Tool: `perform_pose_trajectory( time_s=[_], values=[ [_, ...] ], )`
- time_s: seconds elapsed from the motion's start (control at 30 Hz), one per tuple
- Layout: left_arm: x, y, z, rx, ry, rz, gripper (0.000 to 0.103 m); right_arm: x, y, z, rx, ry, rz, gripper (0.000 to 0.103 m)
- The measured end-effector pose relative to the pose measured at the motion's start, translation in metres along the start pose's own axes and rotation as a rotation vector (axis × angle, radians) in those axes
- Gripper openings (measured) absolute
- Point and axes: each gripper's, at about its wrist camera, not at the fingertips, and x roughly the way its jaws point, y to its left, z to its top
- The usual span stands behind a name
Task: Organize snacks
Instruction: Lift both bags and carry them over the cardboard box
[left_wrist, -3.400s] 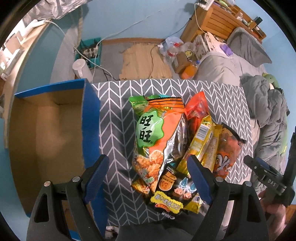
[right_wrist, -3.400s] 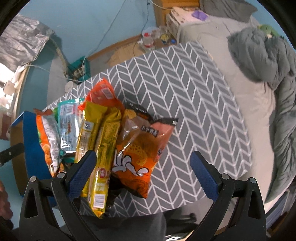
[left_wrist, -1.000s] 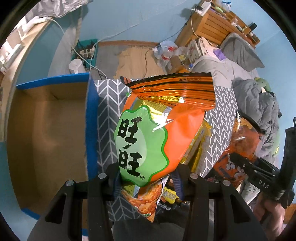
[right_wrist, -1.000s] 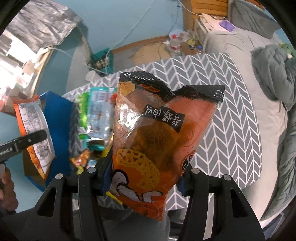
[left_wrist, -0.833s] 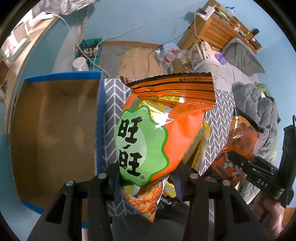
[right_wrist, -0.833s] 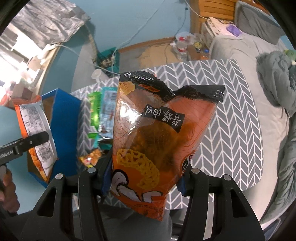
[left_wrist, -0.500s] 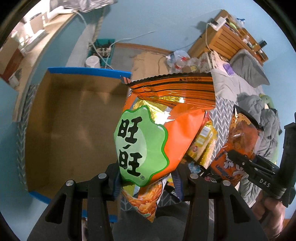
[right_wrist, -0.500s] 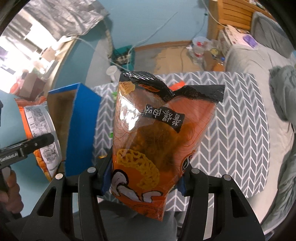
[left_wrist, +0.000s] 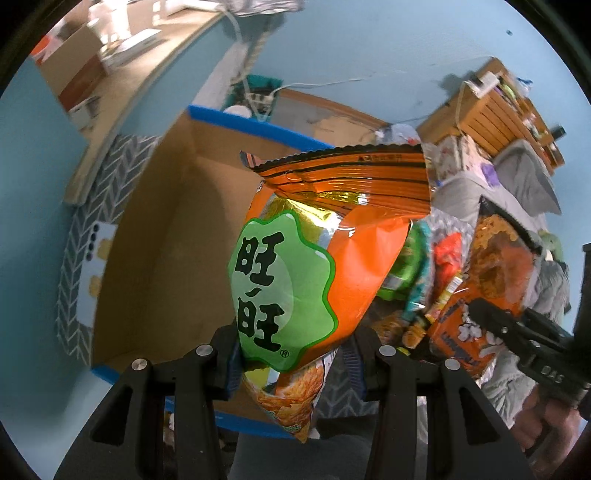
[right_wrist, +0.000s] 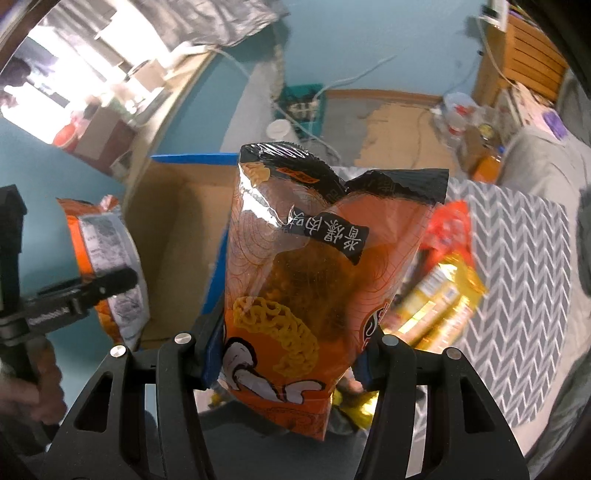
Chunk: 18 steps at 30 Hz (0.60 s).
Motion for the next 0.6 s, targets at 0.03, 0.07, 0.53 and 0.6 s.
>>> perform_pose_trajectory(
  time_s=[0.03,0.07,0.53,0.6],
  values=[
    [0.002,0.005,0.0,-0.009,0.0,0.004,0.046,0.003,0.007,0.003,-0.011,0.004,0.007,0.055],
    [0.006,0.013,0.0,-0.022,0.002,0.014,0.046,0.007,0.014,0.006,-0.024,0.009,0.014,0.055],
    [0.038,0.081,0.0,-0.15,0.031,0.07,0.046,0.054,0.106,0.035,-0.171,0.061,0.079,0.055],
    [0.043,0.087,0.0,-0.154,0.038,0.077,0.046,0.063,0.115,0.038,-0.19,0.078,0.083,0.055]
  ],
)
